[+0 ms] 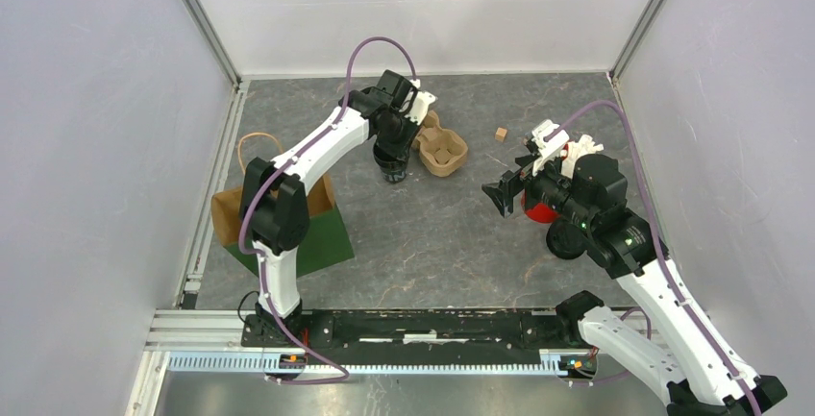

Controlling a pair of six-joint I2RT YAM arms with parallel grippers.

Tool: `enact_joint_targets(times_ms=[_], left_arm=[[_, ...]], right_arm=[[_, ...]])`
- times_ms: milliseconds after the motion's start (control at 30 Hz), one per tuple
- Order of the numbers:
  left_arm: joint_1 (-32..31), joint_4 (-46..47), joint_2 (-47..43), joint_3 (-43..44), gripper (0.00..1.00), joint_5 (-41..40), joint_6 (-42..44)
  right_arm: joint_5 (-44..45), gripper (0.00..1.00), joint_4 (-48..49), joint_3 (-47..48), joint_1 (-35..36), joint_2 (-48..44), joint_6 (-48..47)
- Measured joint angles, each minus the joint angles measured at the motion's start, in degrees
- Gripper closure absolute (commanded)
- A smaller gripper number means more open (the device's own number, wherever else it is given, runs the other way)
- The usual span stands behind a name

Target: Pack the takeout coffee

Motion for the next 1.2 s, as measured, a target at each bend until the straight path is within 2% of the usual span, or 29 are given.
enact_joint_targets(times_ms=[100, 233, 300, 367, 433, 467, 500, 667, 800, 933, 1033, 1200], left_arm=[[0.02, -0.39, 0.31, 0.5, 0.97, 0.2, 0.04], [0.02, -0.9, 0.68, 0.66, 0.84, 0.96, 0.07], [0.0, -1.01, 0.68, 0.66, 0.95, 1.01, 0.11], [0.02, -1.18, 0.68, 0.66, 0.98, 1.05, 0.13], [0.02, -1.36, 0.7, 0.74, 0.97, 1.05, 0.2], [0.02, -1.4, 0.72, 0.83, 0.89, 1.05, 0.2], [0.0, -1.49, 0.76, 0.94, 0.86, 1.05, 0.2], [0.02, -2.23, 0.79, 1.44, 0.94, 1.09, 0.22], [0.02, -2.4, 0.79, 1.53, 0.83, 1.2, 0.22], [0.02, -2.62, 0.79, 1.53, 0.92, 1.38, 0.24], [0.02, -2.62, 0.79, 1.53, 0.81, 1.4, 0.22], [0.02, -2.69, 0.79, 1.55, 0.86, 1.55, 0.24]], right_arm=[[0.37, 0.02, -0.02, 0.0, 0.0, 0.0, 0.0], [0.57, 0.02, -0.04, 0.0, 0.0, 0.17, 0.0], [0.61, 0.02, -0.07, 0.0, 0.0, 0.28, 0.0], [0.63, 0.02, -0.15, 0.0, 0.0, 0.35, 0.0], [0.72, 0.02, -0.22, 0.0, 0.0, 0.37, 0.0], [0.79, 0.02, -0.22, 0.0, 0.0, 0.37, 0.0], [0.81, 0.02, -0.24, 0.0, 0.0, 0.37, 0.0], [0.81, 0.02, -0.39, 0.0, 0.0, 0.39, 0.0], [0.83, 0.02, -0.39, 0.0, 0.0, 0.52, 0.0], [0.85, 0.02, -0.42, 0.0, 0.0, 0.66, 0.0], [0.87, 0.02, -0.42, 0.0, 0.0, 0.72, 0.0], [0.92, 0.02, -0.42, 0.0, 0.0, 0.74, 0.0]])
